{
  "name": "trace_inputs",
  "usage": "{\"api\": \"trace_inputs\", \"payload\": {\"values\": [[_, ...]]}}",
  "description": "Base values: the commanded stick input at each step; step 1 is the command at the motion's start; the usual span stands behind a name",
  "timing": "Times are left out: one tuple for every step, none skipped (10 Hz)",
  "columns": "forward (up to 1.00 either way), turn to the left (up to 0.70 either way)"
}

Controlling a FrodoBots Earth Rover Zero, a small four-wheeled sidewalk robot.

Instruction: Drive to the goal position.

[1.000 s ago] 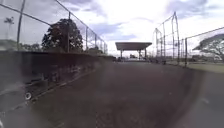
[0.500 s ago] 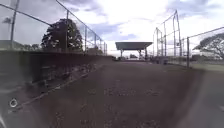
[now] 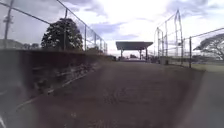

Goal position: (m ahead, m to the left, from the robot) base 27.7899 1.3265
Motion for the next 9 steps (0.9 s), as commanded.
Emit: {"api": "trace_inputs", "payload": {"values": [[0.50,0.00],[0.50,0.00],[0.50,0.00],[0.50,0.00],[0.50,0.00],[0.50,0.00],[0.50,0.00],[0.50,0.00],[0.50,0.00]]}}
